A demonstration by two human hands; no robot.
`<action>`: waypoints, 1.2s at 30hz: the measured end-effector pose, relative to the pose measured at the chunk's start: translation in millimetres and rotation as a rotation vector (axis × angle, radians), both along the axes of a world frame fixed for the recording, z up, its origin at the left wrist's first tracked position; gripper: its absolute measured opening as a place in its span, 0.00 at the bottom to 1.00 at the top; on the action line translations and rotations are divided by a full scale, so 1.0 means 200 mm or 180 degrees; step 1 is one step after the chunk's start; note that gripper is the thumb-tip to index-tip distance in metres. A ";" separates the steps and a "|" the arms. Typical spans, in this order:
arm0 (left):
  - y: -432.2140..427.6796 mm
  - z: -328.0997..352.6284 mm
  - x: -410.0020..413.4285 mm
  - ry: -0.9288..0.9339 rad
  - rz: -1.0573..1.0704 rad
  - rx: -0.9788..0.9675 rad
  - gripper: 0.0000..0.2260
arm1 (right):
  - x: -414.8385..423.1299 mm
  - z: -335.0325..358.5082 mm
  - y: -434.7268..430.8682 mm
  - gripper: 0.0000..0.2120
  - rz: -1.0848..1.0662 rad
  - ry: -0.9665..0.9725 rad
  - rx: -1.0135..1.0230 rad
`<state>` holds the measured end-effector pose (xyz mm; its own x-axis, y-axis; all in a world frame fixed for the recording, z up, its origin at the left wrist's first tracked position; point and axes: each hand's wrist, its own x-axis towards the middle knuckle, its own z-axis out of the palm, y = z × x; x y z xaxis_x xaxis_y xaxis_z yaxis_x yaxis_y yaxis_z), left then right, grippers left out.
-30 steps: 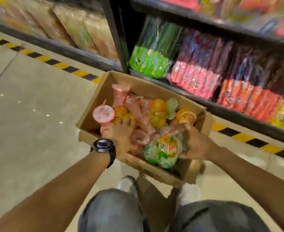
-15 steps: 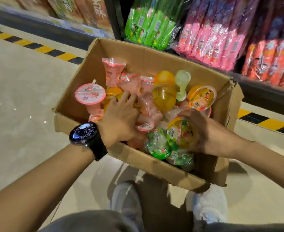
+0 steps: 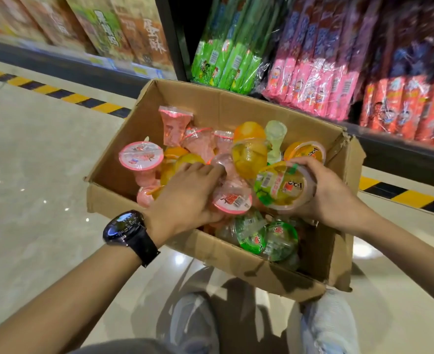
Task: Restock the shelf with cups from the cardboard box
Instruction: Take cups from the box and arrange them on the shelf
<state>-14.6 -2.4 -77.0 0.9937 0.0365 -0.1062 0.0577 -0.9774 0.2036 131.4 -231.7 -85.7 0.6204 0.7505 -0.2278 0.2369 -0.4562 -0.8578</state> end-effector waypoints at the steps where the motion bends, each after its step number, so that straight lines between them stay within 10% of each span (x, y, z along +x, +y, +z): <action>1: -0.01 0.00 0.00 -0.0082 -0.0004 -0.0181 0.30 | 0.00 0.01 0.00 0.40 -0.0138 0.0166 0.0137; 9: -0.13 0.01 0.10 -0.0554 0.0729 -0.2179 0.41 | 0.02 0.03 0.02 0.43 -0.1148 0.0149 0.0607; 18: -0.12 0.34 0.25 -0.1562 0.1493 -0.2970 0.35 | 0.13 0.41 0.04 0.36 -0.1713 0.0176 0.1044; 36: -0.38 3.01 0.23 -0.1786 0.1177 -0.3374 0.35 | -0.20 3.01 -0.15 0.27 -0.2727 0.0087 0.1579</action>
